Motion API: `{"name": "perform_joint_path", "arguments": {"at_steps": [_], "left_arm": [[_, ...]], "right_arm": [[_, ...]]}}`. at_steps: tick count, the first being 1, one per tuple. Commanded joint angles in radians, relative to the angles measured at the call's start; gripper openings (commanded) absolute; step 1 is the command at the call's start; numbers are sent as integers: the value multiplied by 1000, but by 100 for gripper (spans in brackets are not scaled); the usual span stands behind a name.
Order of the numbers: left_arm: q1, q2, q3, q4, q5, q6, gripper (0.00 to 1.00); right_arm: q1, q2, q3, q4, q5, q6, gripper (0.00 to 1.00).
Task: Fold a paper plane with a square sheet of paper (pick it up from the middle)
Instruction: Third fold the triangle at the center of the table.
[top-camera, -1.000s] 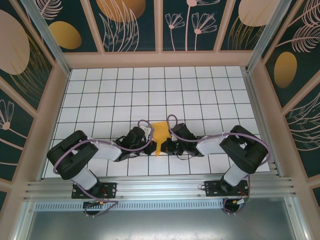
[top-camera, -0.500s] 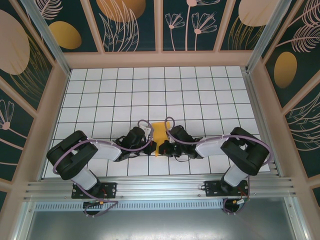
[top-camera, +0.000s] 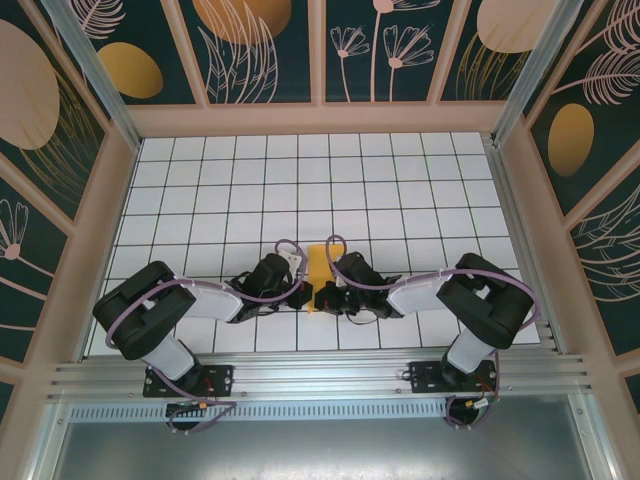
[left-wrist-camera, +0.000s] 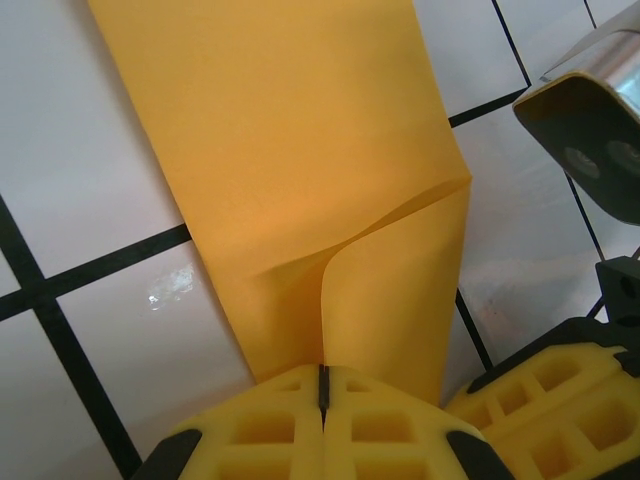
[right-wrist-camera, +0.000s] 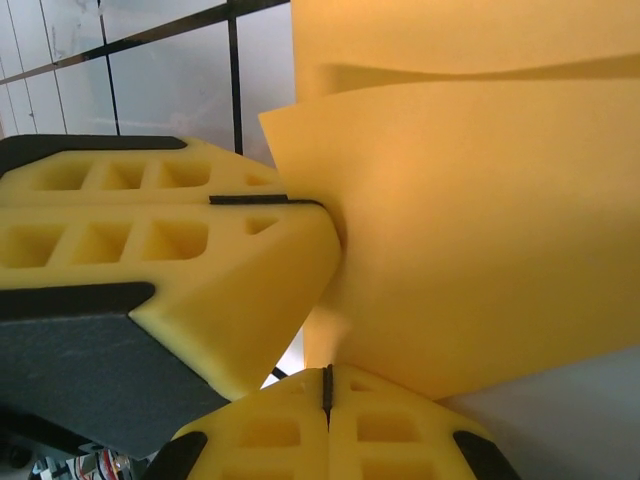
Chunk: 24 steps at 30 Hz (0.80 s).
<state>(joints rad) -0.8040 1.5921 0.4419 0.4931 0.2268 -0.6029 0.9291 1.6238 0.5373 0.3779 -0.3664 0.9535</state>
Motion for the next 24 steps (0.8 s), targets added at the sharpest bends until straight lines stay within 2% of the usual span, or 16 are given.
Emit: {"name": "perform_joint_path", "arguments": {"at_steps": [1,11,24], "left_arm": [[3,17,-3,-94,-31,20,0],[3,23,-2,-99,-34,19,0],[3,30,-27,-42,-20,-24,0]], "right_arm": [[24,-25,17,23,3,20,5],[39,4,7,81,14,53,5],[54,-138,-84,79,122,101,2]]}}
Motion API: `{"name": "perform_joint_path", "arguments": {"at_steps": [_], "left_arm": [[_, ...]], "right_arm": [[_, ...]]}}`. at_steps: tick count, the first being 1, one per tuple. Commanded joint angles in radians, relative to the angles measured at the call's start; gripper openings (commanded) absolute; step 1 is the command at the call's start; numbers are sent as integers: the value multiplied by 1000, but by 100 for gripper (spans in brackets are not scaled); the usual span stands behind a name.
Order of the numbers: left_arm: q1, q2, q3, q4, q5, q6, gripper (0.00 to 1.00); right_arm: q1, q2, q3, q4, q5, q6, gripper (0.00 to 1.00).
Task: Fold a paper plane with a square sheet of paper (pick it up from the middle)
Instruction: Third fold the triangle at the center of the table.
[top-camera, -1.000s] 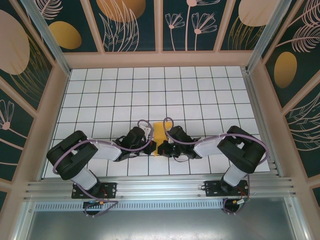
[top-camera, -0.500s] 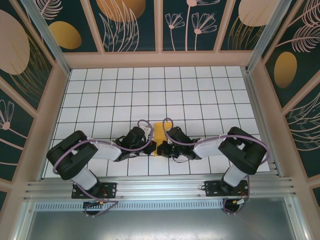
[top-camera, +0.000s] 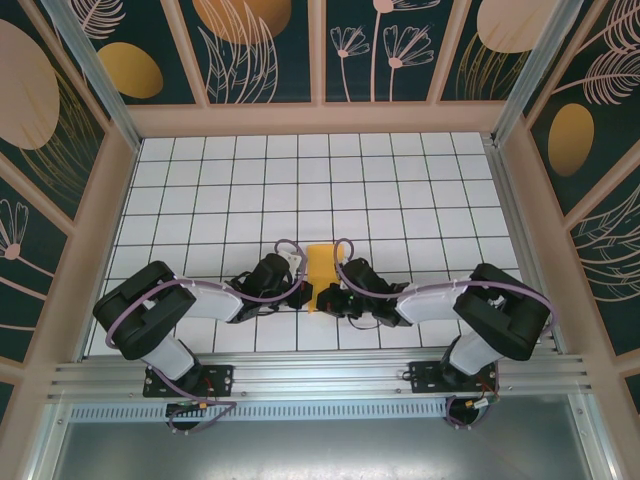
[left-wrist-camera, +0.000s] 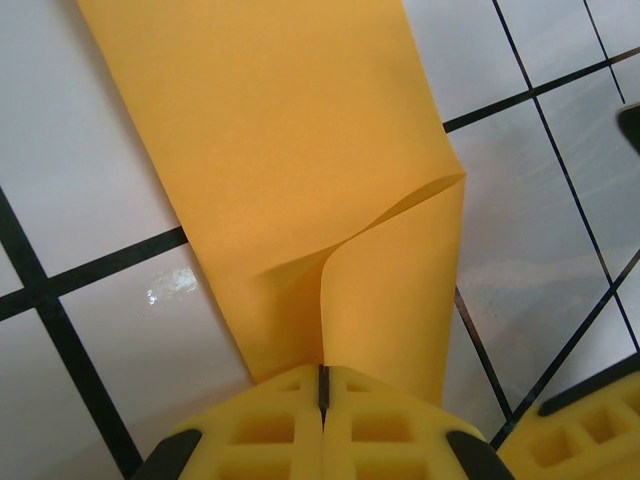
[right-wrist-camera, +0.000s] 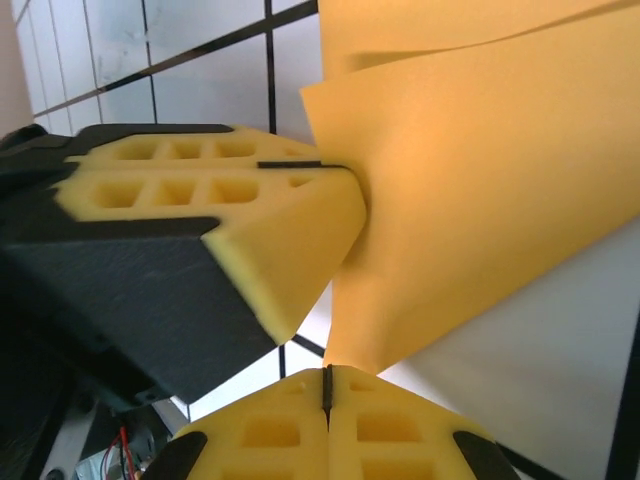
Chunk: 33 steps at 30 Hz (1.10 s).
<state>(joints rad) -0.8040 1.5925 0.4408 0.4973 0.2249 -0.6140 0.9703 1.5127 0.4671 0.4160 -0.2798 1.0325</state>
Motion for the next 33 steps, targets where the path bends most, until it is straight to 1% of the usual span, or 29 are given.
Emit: {"name": "perform_joint_path", "arguments": {"at_steps": [1,6,9,14,21,27,33], "left_arm": [[3,30,-26,-47,-18,-13,0],[4,33,-24,-52,-21,-13,0],[3,33,-22,-58,-22,-11,0],[3,37,-17,-68,-24,-4,0],[3,52,-11,-66,-21,-4,0],[3,51,-13,-71,-22,-7,0],[3,47,-14,-77,-28,-6,0]], "right_arm": [[17,-24,-13,42,37,24,2],[38,29,5,87,25,37,2],[41,56,26,75,36,34,1],[41,68,12,95,47,45,2],[41,111,16,132,27,50,2],[41,156,19,94,44,64,2],[47,113,28,82,43,51,2]]}}
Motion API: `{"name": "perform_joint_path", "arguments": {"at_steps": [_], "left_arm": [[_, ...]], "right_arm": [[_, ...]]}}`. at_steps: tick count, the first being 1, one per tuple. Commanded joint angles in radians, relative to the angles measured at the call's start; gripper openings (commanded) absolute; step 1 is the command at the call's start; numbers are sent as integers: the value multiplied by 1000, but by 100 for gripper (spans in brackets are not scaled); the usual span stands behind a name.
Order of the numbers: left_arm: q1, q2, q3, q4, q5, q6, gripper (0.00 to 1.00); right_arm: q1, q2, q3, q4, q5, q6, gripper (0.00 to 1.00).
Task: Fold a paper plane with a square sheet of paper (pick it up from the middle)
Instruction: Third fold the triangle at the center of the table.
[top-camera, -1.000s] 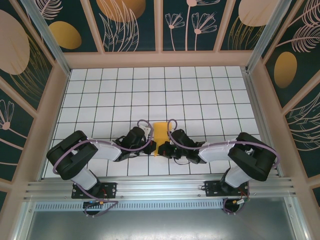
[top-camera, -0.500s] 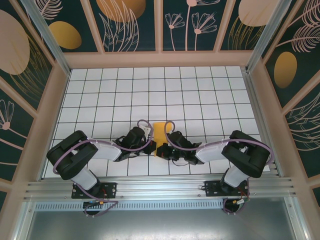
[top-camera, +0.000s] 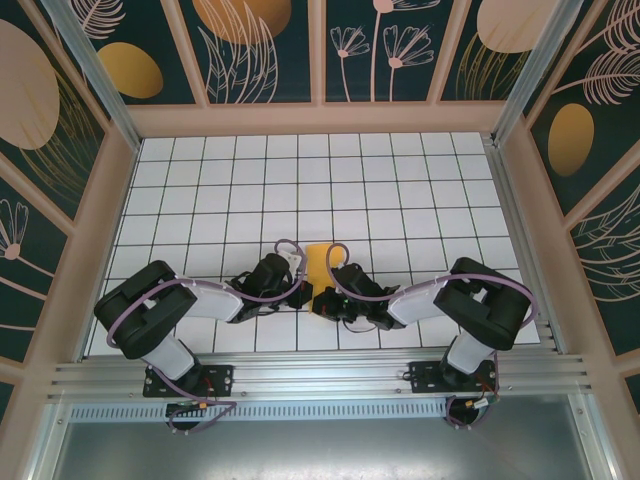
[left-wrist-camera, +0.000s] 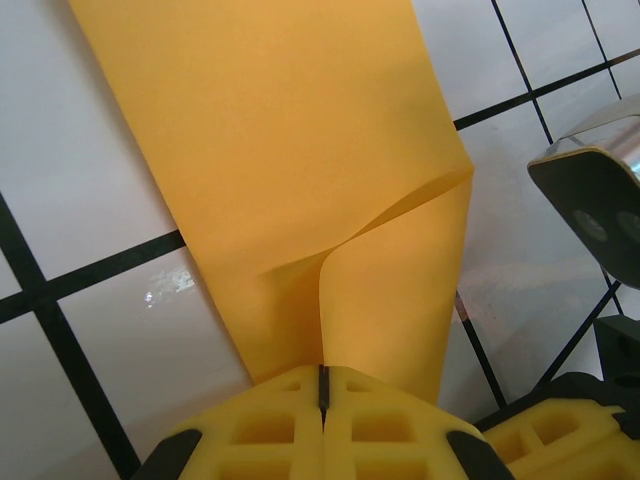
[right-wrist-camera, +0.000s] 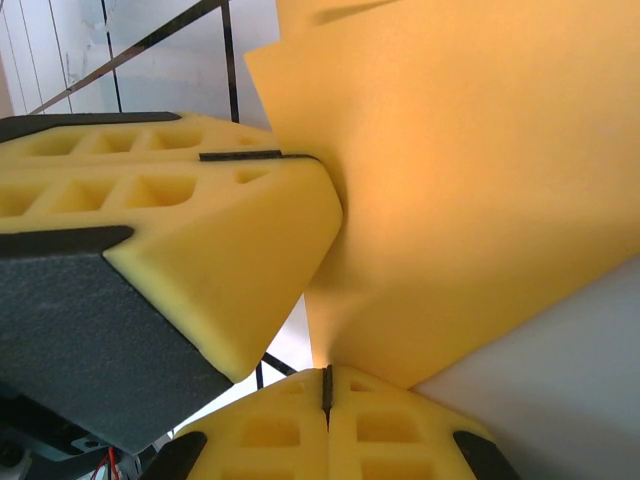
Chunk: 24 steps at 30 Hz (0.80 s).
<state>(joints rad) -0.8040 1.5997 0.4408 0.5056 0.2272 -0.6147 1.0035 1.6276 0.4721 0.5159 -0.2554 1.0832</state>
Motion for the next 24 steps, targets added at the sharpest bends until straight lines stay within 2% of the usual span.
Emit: {"name": "perform_joint_path", "arguments": {"at_steps": [1,10,17,24], "left_arm": [[5,39,-15,-87,-31,-4,0],[3,42,-10,-90,-30,-2,0],[3,40,-8,-98,-34,2,0],[3,34,-1,-118,-43,13,0]], "right_arm": [[14,-16,24,-26,19,-2,2],[33,20,36,-7,4,0,2],[33,75,44,-84,39,17,2],[7,-93,85,-213,90,-61,2]]}}
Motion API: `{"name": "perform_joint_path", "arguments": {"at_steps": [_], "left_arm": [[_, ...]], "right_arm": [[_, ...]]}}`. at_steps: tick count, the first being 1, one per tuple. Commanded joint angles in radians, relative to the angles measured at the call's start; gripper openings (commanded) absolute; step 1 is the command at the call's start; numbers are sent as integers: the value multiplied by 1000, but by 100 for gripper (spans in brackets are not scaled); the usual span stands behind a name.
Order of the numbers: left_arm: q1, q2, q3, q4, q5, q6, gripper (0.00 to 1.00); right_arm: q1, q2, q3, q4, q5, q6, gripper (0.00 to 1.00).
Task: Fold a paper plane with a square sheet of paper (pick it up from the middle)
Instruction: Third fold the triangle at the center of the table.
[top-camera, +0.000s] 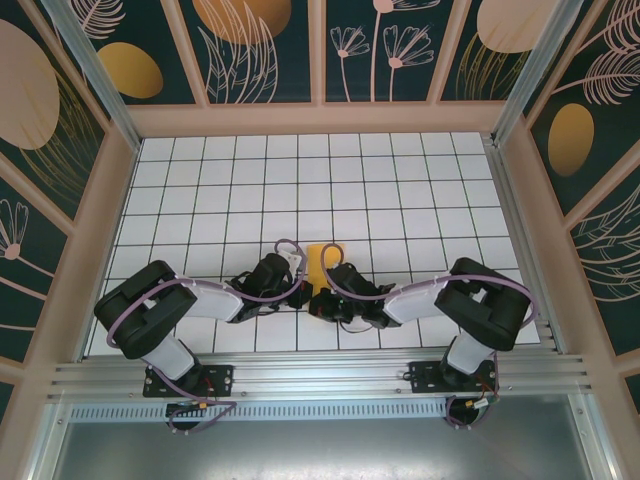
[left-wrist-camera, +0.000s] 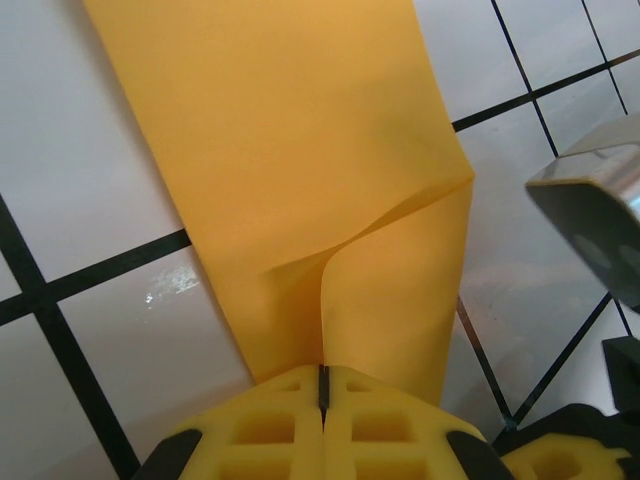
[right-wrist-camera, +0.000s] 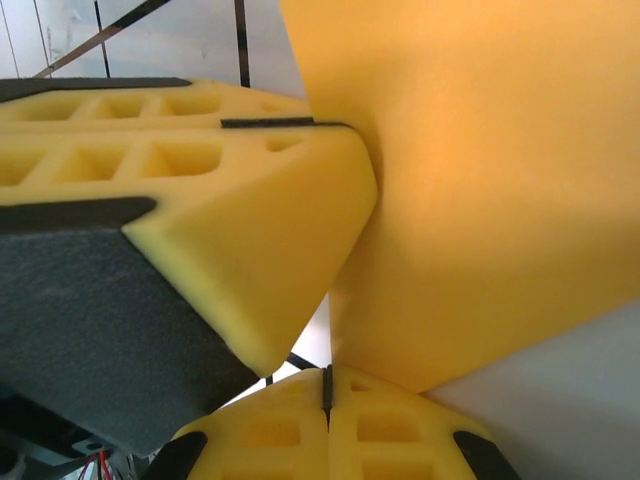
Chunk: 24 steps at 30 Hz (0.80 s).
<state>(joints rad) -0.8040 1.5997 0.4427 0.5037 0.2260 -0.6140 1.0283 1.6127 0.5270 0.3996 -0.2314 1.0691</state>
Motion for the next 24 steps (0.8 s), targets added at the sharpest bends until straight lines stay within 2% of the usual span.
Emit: {"name": "perform_joint_path", "arguments": {"at_steps": [1,4,8,13,18,24], "left_arm": [[3,34,-1,-121,-42,13,0],[3,34,7,-129,-40,16,0],[3,40,20,-134,-37,16,0],[4,45,25,-138,-37,16,0],[4,44,25,-151,-39,20,0],[3,36,21,-165,-50,28,0]], "right_arm": [[-37,-110,25,-116,74,-55,3],[-122,-162,-6,-130,57,-84,3],[-202,-142,-9,-80,-34,-121,3],[-212,-51,42,-68,-74,-148,3],[-213,31,37,-91,-33,-144,3],[-219,-16,76,-154,-34,-179,3]]}}
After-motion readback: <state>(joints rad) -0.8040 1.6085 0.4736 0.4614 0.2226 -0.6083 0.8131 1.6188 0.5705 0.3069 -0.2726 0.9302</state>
